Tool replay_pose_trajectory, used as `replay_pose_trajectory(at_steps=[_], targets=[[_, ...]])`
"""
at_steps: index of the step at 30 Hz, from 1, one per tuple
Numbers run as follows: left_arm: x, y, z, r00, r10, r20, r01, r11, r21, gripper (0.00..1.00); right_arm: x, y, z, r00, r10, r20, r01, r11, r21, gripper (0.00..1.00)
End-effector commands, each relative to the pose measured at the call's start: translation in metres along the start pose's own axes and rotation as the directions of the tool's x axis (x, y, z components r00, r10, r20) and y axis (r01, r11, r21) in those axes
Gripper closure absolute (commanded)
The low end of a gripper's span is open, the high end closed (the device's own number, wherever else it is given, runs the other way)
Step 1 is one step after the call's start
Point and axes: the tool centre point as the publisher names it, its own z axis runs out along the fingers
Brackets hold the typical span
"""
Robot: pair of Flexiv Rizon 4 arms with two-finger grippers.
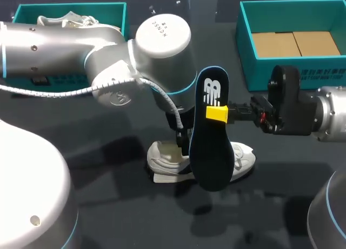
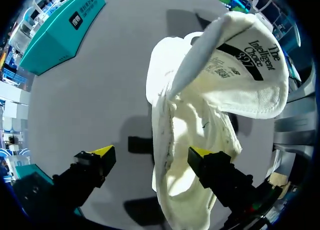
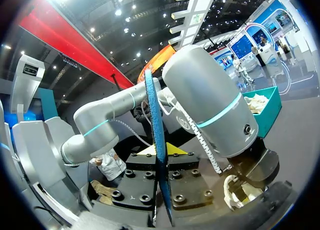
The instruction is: Take the shoe out of the shoebox, open the shoe tongue, remove and reinsert the insole, then place the shoe into the shoebox
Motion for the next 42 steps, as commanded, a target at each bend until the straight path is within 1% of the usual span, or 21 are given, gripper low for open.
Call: replay_pose_trajectory(at_steps=[1, 3, 4, 5, 7, 10, 12, 13, 14, 15, 19, 22, 24, 28, 31, 42], targets=[[-0.001, -0.005, 0.015, 1.0, -0.004, -0.006, 0.004, 1.0, -0.008, 0.18, 0.002, -0.001, 0.001, 1.0, 0.0, 0.005, 0.0, 1.0, -0.001, 1.0], [0.0, -0.005, 0.018, 1.0, -0.007, -0.009, 0.007, 1.0, -0.011, 0.31, 0.002, -0.001, 0.001, 1.0, 0.0, 0.005, 0.0, 1.0, -0.001, 1.0], [0.0, -0.005, 0.019, 1.0, -0.008, -0.01, 0.008, 1.0, -0.013, 0.41, 0.002, -0.001, 0.001, 1.0, 0.0, 0.005, 0.0, 1.0, -0.001, 1.0], [0.0, -0.004, 0.02, 1.0, -0.01, -0.013, 0.01, 1.0, -0.014, 0.48, 0.002, -0.001, 0.001, 1.0, 0.0, 0.005, 0.0, 1.0, -0.001, 1.0], [0.001, -0.004, 0.021, 1.0, -0.011, -0.016, 0.01, 1.0, -0.016, 0.49, 0.002, -0.001, 0.001, 1.0, 0.0, 0.005, 0.0, 1.0, -0.001, 1.0], [0.003, -0.005, 0.022, 1.0, -0.008, -0.023, 0.008, 1.0, -0.015, 0.57, 0.002, -0.001, 0.001, 1.0, 0.0, 0.005, 0.0, 1.0, -0.001, 1.0], [0.004, -0.005, 0.022, 1.0, -0.006, -0.027, 0.006, 1.0, -0.016, 0.66, 0.002, -0.001, 0.001, 1.0, 0.0, 0.005, 0.0, 1.0, -0.001, 1.0], [0.005, -0.005, 0.022, 1.0, -0.002, -0.031, 0.002, 1.0, -0.018, 0.74, 0.002, -0.001, 0.001, 1.0, 0.0, 0.005, 0.0, 1.0, -0.001, 1.0], [0.006, -0.005, 0.022, 0.999, 0.001, -0.033, -0.001, 1.0, -0.02, 0.95, 0.002, -0.001, 0.001, 1.0, 0.0, 0.005, 0.0, 1.0, -0.001, 1.0], [0.006, -0.005, 0.022, 0.999, 0.007, -0.04, -0.008, 1.0, -0.019, 1.0, 0.002, -0.001, 0.001, 1.0, 0.0, 0.005, 0.0, 1.0, -0.001, 1.0], [0.007, -0.005, 0.02, 0.997, 0.024, -0.07, -0.024, 1.0, -0.012, 1.0, 0.002, -0.001, 0.001, 1.0, 0.0, 0.005, 0.0, 1.0, -0.001, 1.0], [0.008, -0.004, 0.014, 0.993, 0.05, -0.104, -0.05, 0.999, 0.004, 1.0, 0.002, -0.001, 0.001, 1.0, 0.0, 0.005, 0.0, 1.0, -0.001, 1.0], [0.009, -0.003, 0.007, 0.986, 0.09, -0.141, -0.087, 0.996, 0.026, 1.0, 0.002, -0.001, 0.001, 1.0, 0.0, 0.005, 0.0, 1.0, -0.001, 1.0], [0.006, -0.002, -0.007, 0.971, 0.174, -0.164, -0.168, 0.985, 0.045, 1.0, 0.002, -0.001, 0.001, 1.0, 0.0, 0.005, 0.0, 1.0, -0.001, 1.0], [0.0, -0.002, -0.024, 0.942, 0.294, -0.164, -0.282, 0.955, 0.091, 1.0, 0.002, -0.001, 0.001, 1.0, 0.0, 0.005, 0.0, 1.0, -0.001, 1.0], [0.0, -0.002, -0.024, 0.942, 0.294, -0.164, -0.282, 0.955, 0.091, 1.0, 0.002, -0.001, 0.001, 1.0, 0.0, 0.005, 0.0, 1.0, -0.001, 1.0]])
